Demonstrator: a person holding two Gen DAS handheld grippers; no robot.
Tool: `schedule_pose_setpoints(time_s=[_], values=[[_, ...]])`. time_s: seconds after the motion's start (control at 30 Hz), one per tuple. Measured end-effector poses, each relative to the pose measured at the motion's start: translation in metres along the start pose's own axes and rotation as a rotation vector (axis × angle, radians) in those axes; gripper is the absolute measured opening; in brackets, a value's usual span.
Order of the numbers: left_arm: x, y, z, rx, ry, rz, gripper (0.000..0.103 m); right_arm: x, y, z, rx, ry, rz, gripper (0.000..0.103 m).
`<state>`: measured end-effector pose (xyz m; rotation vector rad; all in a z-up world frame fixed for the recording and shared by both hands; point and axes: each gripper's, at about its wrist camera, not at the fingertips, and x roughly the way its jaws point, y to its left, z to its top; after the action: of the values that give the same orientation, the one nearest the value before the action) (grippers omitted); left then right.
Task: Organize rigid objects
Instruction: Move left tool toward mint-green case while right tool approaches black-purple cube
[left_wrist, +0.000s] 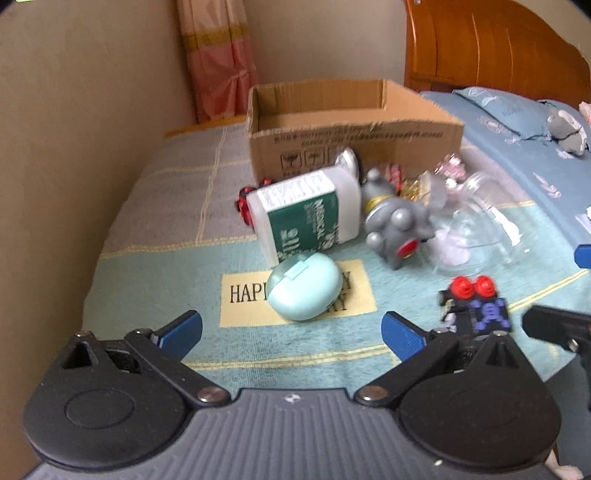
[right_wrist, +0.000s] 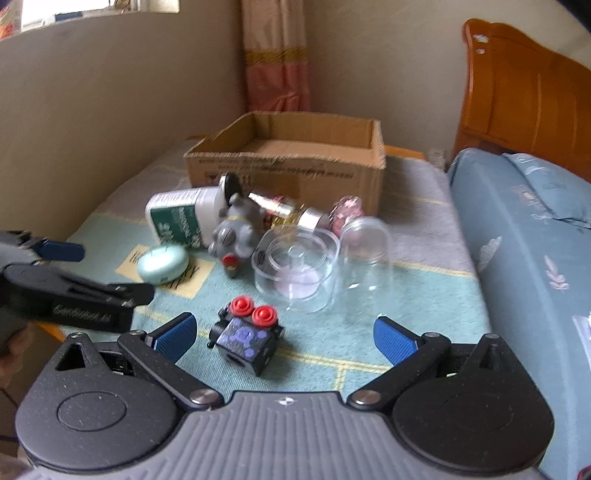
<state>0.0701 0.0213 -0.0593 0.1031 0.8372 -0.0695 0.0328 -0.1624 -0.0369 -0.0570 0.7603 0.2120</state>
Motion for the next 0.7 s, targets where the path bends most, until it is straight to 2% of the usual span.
schedule_pose_setpoints(time_s=[0.37, 0.57, 0.7], values=[[0.044, 0.013, 0.002, -0.016, 0.034, -0.034, 0.102, 0.037, 0.001, -0.014, -0.043, 0.088, 0.082, 0.103], [0.052, 0.021, 0.006, -0.027, 0.026, -0.095, 0.102, 0.053, 0.000, -0.017, -0.068, 0.126, 0.088, 0.103], [0.056, 0.024, 0.009, -0.004, 0.016, -0.105, 0.103, 0.061, 0.003, -0.018, -0.098, 0.133, 0.078, 0.103]])
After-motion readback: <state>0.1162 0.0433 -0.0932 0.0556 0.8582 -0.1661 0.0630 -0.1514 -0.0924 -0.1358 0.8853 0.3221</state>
